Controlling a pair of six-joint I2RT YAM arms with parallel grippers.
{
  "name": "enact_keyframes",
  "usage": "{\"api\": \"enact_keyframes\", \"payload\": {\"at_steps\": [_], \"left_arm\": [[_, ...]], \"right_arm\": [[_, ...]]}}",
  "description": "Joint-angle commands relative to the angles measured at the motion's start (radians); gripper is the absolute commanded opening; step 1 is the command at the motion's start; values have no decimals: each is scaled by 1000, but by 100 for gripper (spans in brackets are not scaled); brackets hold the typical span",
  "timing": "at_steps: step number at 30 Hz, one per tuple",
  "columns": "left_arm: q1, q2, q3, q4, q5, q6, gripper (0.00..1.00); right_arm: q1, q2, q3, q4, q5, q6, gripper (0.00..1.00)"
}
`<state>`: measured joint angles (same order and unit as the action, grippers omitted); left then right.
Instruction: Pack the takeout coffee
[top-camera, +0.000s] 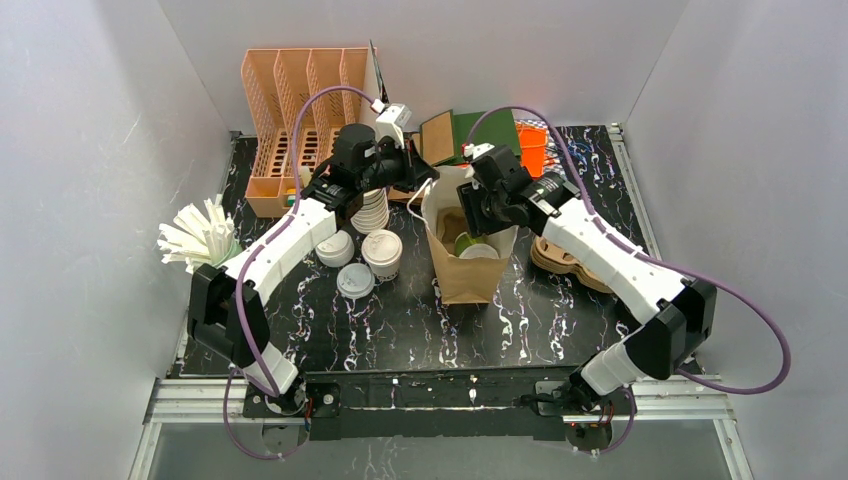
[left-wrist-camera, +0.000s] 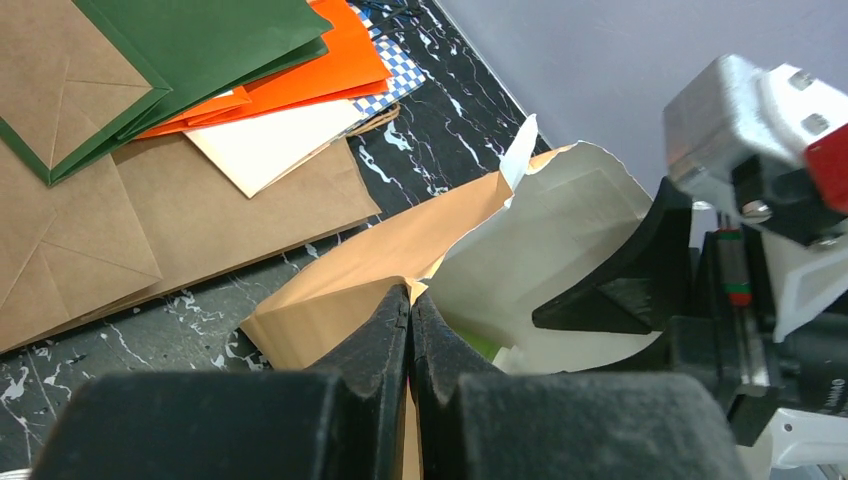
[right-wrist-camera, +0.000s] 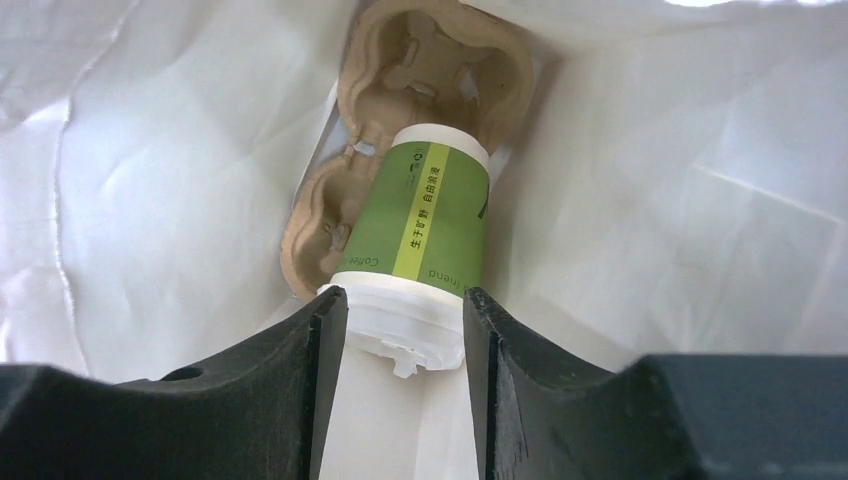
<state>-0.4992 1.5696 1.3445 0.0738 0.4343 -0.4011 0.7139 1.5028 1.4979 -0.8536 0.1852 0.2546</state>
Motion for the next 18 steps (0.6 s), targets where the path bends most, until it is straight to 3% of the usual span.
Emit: {"api": "enact_keyframes", "payload": {"at_steps": [1, 5, 9, 14, 18], "left_arm": [[6, -69, -9, 13, 4, 42, 0], [7, -63, 6, 11, -21, 43, 0], [7, -53, 35, 32, -40, 28, 0], [7, -67, 33, 109, -56, -36, 0], [6, -49, 66, 149, -57, -73, 0]], "right_arm": [[-1, -47, 60, 37, 14, -9, 55], [0, -59, 68, 43, -45, -25, 50], [5, -81, -51, 64, -78, -18, 51], [12, -83, -164, 148, -77, -15, 64], [30, -107, -238, 266, -17, -21, 68]]}}
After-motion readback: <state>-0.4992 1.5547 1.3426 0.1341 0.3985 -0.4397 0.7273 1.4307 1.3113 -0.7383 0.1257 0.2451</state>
